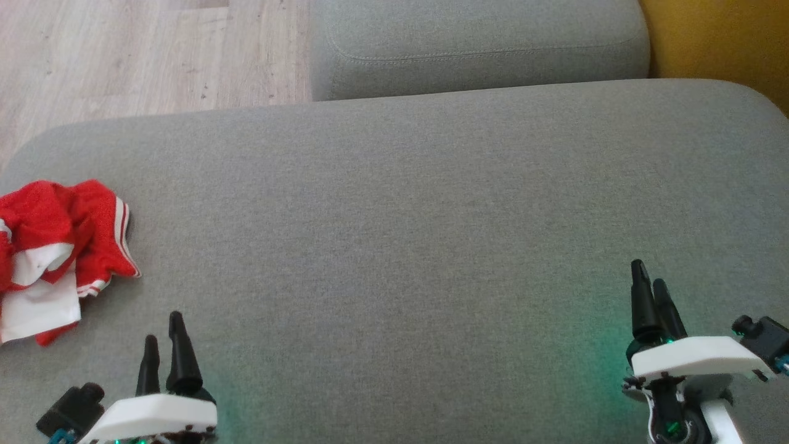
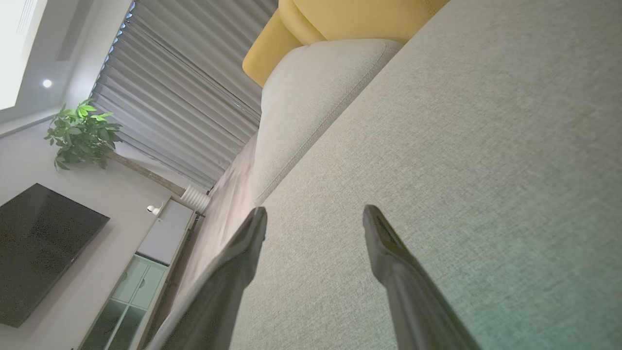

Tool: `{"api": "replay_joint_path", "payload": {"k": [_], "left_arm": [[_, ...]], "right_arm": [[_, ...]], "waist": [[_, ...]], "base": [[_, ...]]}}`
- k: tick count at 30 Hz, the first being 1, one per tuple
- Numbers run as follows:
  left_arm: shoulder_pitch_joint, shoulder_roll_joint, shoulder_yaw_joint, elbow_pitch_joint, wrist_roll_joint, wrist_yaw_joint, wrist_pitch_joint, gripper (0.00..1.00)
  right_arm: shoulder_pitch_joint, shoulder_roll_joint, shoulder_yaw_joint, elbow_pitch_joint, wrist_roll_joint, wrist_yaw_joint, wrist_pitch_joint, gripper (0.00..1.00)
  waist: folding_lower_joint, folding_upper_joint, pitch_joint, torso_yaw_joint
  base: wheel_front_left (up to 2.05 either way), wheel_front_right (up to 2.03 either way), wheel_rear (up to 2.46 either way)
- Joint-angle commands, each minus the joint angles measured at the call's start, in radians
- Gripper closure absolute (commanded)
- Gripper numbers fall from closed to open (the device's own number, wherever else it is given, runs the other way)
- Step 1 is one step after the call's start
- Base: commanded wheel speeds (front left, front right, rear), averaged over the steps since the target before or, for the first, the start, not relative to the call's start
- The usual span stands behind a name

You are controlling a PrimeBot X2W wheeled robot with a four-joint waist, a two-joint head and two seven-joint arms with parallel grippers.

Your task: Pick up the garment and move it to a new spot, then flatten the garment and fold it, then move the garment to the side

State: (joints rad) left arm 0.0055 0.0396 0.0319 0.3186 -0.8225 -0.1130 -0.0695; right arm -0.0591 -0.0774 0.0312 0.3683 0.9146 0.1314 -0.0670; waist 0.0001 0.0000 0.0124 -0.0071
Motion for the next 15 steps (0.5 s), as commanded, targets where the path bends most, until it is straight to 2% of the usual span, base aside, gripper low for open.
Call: {"api": "replay_joint_path", "payload": {"k": [1,15], "left_arm": [[-0.040,0.010,0.016,-0.035,0.037,0.004,-0.015,0.00],[-0.040,0.021,0.009,-0.034,0.227,0.003,-0.057,0.00]], "right_arm": [[-0.058,-0.020,0.016,-0.024,-0.041,0.000,-0.019,0.00],[-0.072,-0.045,0.034,0.018,-0.243,0.000,-0.060,0.00]], "waist": [[0.0000,0.0000,0.001,0.001],[0.0000,0.0000,0.001,0.002]], "base": [[0.00,0.00,0.00],[0.00,0.00,0.00]]}}
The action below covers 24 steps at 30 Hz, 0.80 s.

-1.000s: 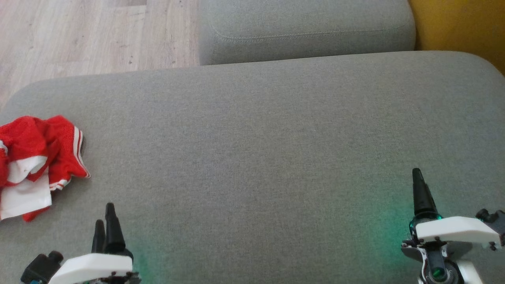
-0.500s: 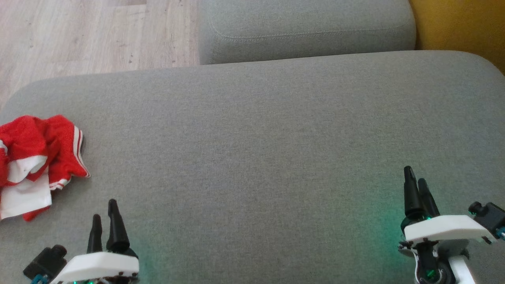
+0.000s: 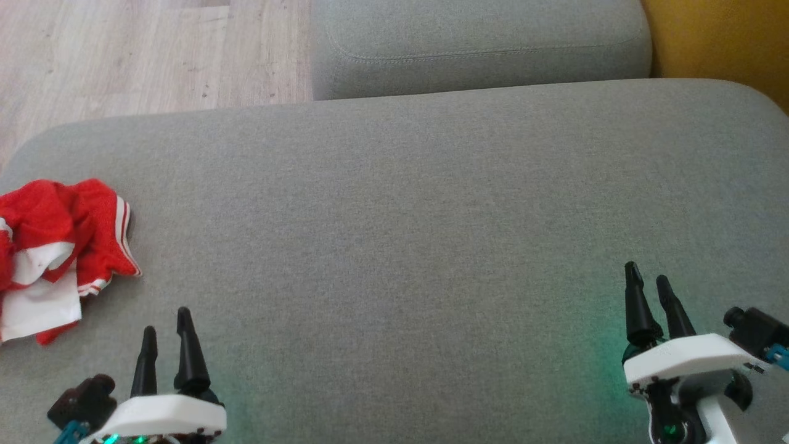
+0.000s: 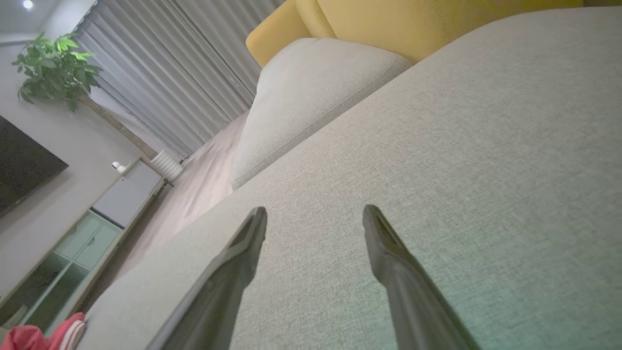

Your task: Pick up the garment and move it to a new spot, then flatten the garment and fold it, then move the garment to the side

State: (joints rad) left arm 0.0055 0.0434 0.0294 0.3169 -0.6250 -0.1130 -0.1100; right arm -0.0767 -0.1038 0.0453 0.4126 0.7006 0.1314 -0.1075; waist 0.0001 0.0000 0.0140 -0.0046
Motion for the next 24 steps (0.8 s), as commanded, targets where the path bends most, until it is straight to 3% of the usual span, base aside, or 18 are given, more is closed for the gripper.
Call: {"api": "replay_joint_path", "payload": {"k": [1,24], "left_arm": [[-0.039,0.018,0.010,-0.031,0.043,0.003,-0.019,0.00],[-0.042,0.043,-0.037,0.008,0.329,0.009,-0.084,0.00]], "right_arm": [[-0.055,-0.021,0.023,-0.024,-0.043,0.000,-0.022,0.00],[-0.078,-0.056,0.096,0.007,-0.309,-0.001,-0.087,0.00]], "waist": [[0.0000,0.0000,0.000,0.000],[0.0000,0.0000,0.000,0.000]], "base": [[0.00,0.00,0.00],[0.00,0.00,0.00]]}}
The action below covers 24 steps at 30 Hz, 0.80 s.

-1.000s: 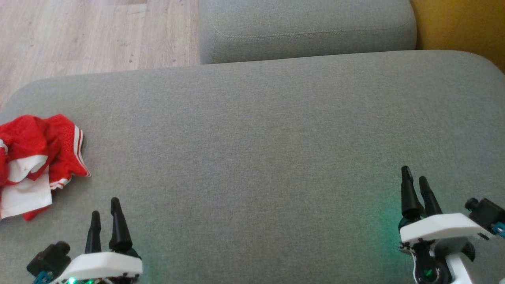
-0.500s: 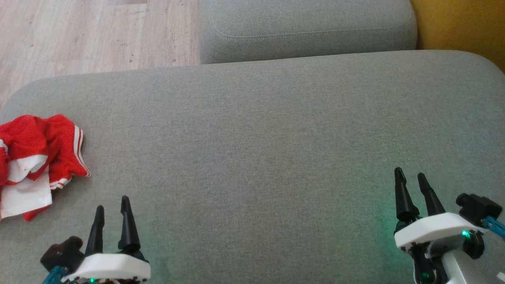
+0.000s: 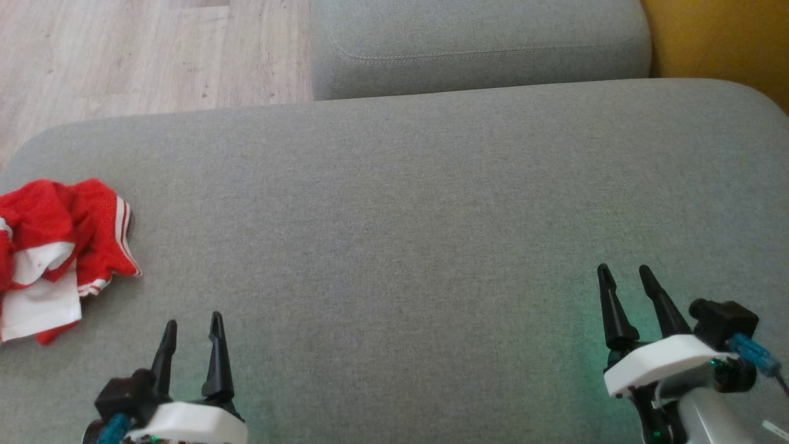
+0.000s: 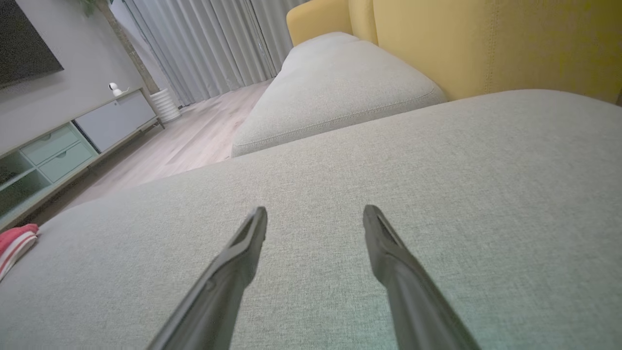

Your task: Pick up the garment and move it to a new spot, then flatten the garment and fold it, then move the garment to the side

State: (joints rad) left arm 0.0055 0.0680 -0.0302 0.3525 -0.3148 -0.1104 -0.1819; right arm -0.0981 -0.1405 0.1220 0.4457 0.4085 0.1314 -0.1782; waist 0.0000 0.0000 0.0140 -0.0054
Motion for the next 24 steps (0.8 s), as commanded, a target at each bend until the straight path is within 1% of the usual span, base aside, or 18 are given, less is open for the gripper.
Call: {"api": "replay_joint_path", "payload": {"k": [1,14,22,24], "left_arm": [[-0.043,0.018,0.022,-0.026,0.031,0.008,-0.015,0.00],[-0.036,0.010,0.026,-0.026,0.169,0.038,-0.054,0.00],[-0.026,0.000,0.050,-0.067,0.249,0.048,-0.078,0.00],[-0.022,-0.003,0.057,-0.080,0.256,0.051,-0.080,0.00]], "right_arm": [[-0.056,-0.021,0.019,-0.024,-0.030,-0.001,-0.019,0.00],[-0.048,0.006,0.010,-0.020,-0.175,-0.001,-0.058,0.00],[-0.036,0.018,-0.012,-0.063,-0.247,-0.001,-0.081,0.00],[-0.032,0.022,-0.020,-0.080,-0.249,-0.001,-0.084,0.00]], "waist": [[0.0000,0.0000,0.000,0.001],[0.0000,0.0000,0.001,0.000],[0.0000,0.0000,-0.001,-0.001],[0.0000,0.0000,-0.002,-0.001]], "base": [[0.00,0.00,0.00],[0.00,0.00,0.00],[0.00,0.00,0.00],[0.00,0.00,0.00]]}}
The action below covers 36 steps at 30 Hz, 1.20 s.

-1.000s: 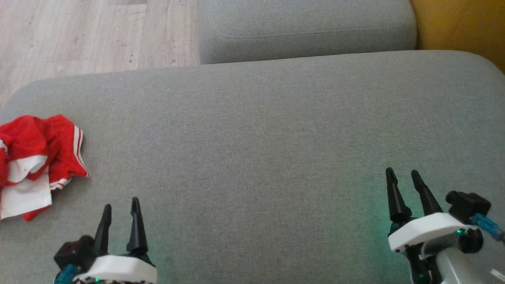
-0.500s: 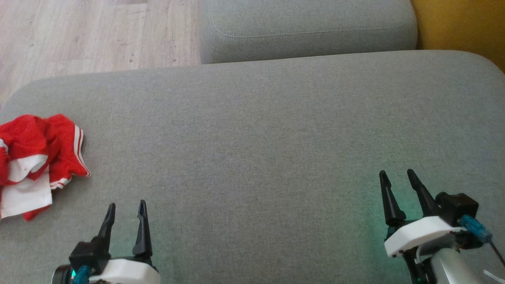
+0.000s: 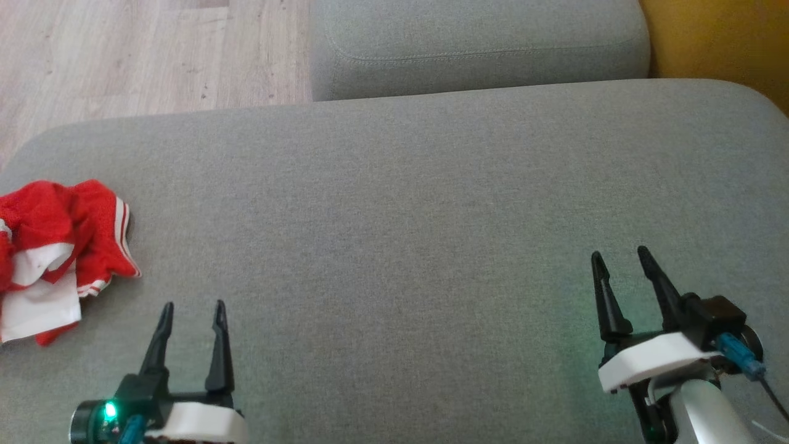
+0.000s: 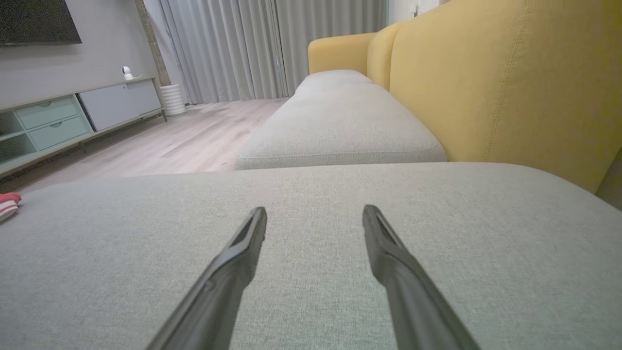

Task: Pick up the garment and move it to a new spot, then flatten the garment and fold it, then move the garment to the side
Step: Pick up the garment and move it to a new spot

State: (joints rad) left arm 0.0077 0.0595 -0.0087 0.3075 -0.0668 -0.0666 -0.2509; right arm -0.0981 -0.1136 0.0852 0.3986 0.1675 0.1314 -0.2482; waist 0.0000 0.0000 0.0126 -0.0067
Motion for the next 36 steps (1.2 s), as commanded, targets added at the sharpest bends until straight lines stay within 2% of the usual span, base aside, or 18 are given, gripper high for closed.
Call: {"api": "replay_joint_path", "payload": {"k": [1,12,17,22,28,32,36], "left_arm": [[-0.022,0.004,0.040,-0.040,0.005,0.009,-0.011,0.00],[-0.010,-0.005,0.047,-0.047,0.003,0.006,-0.011,0.00],[-0.011,-0.007,0.045,-0.040,0.003,0.006,-0.011,0.00],[-0.008,-0.008,0.035,-0.033,-0.005,0.012,-0.011,0.00],[0.002,-0.009,0.039,-0.026,-0.013,0.015,-0.011,0.00],[0.017,-0.009,0.064,-0.024,-0.017,0.020,-0.011,0.00],[0.040,-0.009,0.104,-0.027,-0.020,0.022,-0.011,0.00]], "right_arm": [[-0.029,-0.003,0.013,-0.039,-0.006,-0.001,-0.014,0.00],[-0.015,0.010,0.006,-0.038,-0.003,-0.001,-0.014,0.00],[-0.011,0.004,0.024,-0.030,0.002,-0.001,-0.014,0.00],[0.004,0.001,0.053,-0.029,0.010,-0.001,-0.014,0.00],[0.002,0.008,0.091,-0.025,0.026,-0.001,-0.014,0.00],[-0.008,0.017,0.133,-0.013,0.034,-0.001,-0.014,0.00],[-0.027,0.024,0.189,0.004,0.043,-0.001,-0.014,0.00]], "waist": [[0.0000,0.0000,-0.001,0.000],[0.0000,0.0000,-0.006,0.008],[0.0000,0.0000,-0.005,0.037],[0.0000,0.0000,-0.004,0.123],[0.0000,0.0000,0.017,0.279],[0.0000,0.0000,0.025,0.375],[0.0000,0.0000,0.033,0.439]], "base": [[0.00,0.00,0.00],[0.00,0.00,0.00],[0.00,0.00,0.00],[0.00,0.00,0.00],[0.00,0.00,0.00],[0.00,0.00,0.00],[0.00,0.00,0.00]]}}
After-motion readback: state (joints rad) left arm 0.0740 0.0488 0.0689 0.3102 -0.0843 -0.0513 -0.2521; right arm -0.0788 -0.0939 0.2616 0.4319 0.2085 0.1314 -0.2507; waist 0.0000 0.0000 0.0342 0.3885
